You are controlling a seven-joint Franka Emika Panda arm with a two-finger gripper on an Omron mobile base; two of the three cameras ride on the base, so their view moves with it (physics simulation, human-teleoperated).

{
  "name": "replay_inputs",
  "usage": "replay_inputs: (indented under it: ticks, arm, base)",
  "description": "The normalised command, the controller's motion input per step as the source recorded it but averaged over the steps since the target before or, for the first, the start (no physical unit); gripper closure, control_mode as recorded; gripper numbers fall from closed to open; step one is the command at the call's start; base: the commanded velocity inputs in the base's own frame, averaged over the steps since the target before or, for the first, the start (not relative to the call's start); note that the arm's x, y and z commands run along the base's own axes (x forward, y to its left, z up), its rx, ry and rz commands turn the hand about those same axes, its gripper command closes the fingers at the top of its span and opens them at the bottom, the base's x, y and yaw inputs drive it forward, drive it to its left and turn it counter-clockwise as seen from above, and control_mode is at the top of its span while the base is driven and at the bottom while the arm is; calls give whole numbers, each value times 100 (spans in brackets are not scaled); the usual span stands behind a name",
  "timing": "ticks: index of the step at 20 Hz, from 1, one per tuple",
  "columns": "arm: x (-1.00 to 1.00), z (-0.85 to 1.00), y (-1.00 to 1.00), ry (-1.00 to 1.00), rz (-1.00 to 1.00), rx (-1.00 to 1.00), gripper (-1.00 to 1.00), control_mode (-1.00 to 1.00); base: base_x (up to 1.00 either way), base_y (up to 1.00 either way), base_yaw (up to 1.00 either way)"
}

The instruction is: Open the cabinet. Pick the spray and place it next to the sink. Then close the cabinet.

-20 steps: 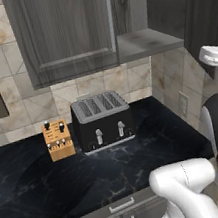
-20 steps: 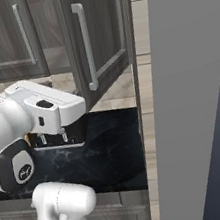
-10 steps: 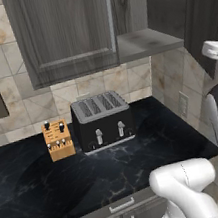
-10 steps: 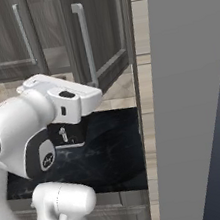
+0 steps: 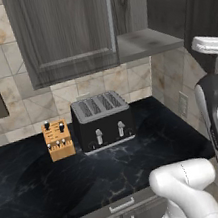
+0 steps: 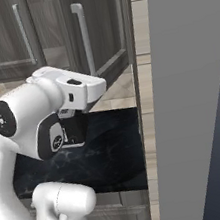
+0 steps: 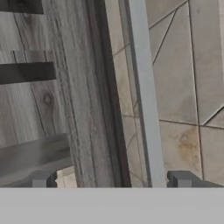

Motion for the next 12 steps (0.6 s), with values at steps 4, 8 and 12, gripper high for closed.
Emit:
replay_inputs:
  ticks: [4, 8, 12]
  arm:
    - [47, -1, -11, 0, 0, 0, -100, -100]
    - [30, -1, -24, 0, 3, 0, -100, -100]
    - [43, 0, -6, 0, 7, 0, -100, -100]
  base:
    - [0, 0, 0]
    - [0, 0, 0]
    - [0, 0, 0]
